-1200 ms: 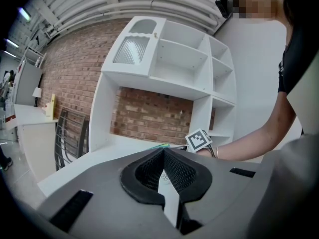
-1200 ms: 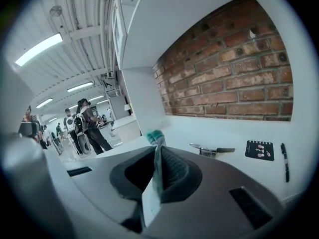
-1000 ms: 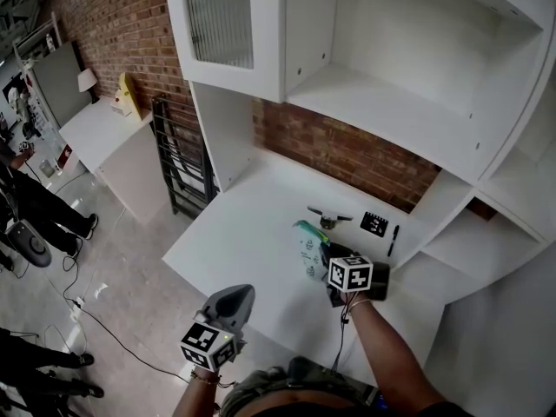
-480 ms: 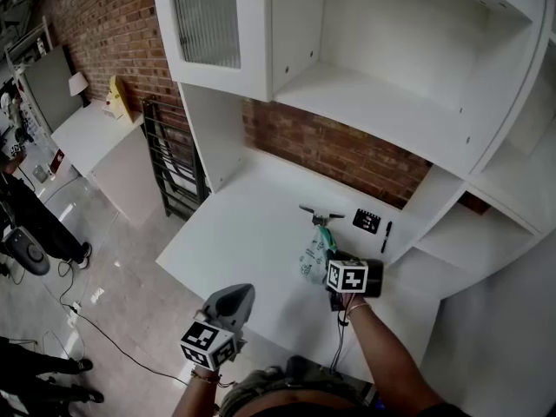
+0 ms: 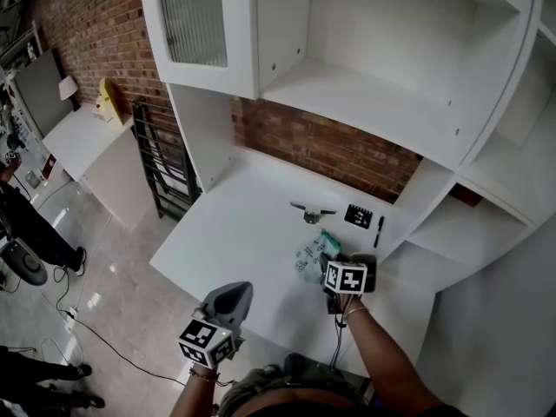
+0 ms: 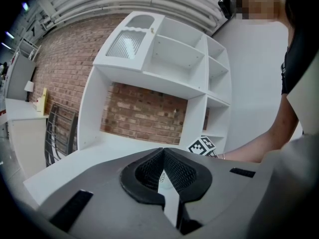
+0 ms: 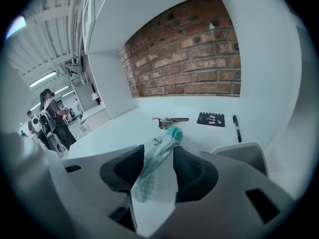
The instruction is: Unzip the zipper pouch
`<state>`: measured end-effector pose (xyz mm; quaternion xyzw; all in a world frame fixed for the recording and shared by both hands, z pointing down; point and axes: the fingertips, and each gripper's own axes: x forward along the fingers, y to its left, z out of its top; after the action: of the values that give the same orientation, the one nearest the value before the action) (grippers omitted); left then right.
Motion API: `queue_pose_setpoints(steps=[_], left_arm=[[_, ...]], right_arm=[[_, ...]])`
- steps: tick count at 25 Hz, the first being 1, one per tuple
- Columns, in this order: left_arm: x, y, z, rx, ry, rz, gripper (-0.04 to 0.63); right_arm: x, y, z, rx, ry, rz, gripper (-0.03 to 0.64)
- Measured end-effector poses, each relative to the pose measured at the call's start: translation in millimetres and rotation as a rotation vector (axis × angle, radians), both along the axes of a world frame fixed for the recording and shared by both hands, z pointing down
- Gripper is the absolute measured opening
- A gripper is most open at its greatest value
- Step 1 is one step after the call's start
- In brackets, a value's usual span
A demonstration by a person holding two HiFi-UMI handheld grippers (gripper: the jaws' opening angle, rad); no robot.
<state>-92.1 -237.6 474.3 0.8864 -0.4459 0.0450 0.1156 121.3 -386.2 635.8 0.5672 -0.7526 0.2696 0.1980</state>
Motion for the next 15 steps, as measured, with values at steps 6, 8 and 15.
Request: queue_pose_setpoints(steps=[6,8,15], left_arm=[[6,-1,1,-0.004,0.008,0.016,0.002],[8,-1,2,-0.005,0.011,0.024,0.002],[17,-2,4,-0.001,0.019,0.052,0.002]], right_arm=[[13,18,-7,-0.014,-0.004,0.045,0.216],[17,23,-12,-0.004,-0.005,0.048,0.216],[26,38,-25,0.041,-0.027,0.049,0.214]])
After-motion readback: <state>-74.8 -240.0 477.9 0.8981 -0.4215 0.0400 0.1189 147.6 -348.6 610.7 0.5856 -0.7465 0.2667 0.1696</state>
